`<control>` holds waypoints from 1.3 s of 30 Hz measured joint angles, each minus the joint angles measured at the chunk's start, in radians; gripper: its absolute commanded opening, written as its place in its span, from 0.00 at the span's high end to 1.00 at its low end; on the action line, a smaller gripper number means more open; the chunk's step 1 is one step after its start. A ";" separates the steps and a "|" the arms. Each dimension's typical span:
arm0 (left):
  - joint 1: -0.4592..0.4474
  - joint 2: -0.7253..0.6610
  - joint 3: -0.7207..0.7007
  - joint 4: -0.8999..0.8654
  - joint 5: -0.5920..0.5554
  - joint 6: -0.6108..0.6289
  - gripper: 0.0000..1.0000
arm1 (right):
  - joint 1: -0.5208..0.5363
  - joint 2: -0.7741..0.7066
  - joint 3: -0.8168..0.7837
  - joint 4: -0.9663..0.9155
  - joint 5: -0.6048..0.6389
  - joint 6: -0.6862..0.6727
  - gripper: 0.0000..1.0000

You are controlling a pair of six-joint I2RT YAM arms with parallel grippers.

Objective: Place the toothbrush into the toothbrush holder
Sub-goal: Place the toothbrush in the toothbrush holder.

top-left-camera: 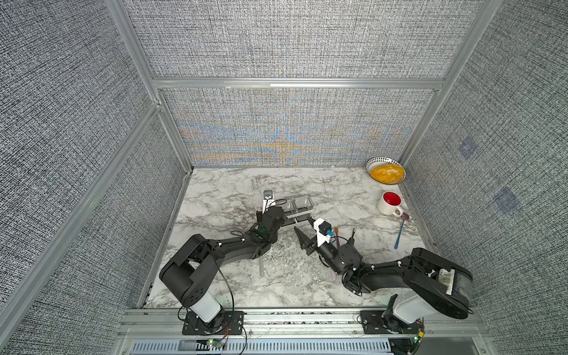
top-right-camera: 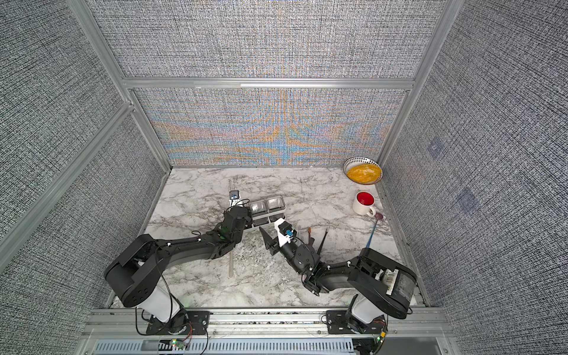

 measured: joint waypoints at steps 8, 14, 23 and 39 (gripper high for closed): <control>0.000 0.032 -0.023 0.101 -0.036 -0.013 0.99 | 0.003 -0.011 -0.001 -0.018 0.005 -0.005 0.36; 0.000 0.018 -0.039 0.108 -0.039 -0.024 0.97 | 0.003 -0.014 -0.003 -0.031 0.012 -0.008 0.36; 0.000 0.004 -0.053 0.050 -0.039 -0.008 0.75 | 0.006 -0.011 -0.004 -0.037 0.024 -0.008 0.35; -0.001 -0.053 -0.023 -0.039 -0.012 0.014 0.36 | 0.009 -0.028 -0.019 -0.037 0.041 -0.012 0.34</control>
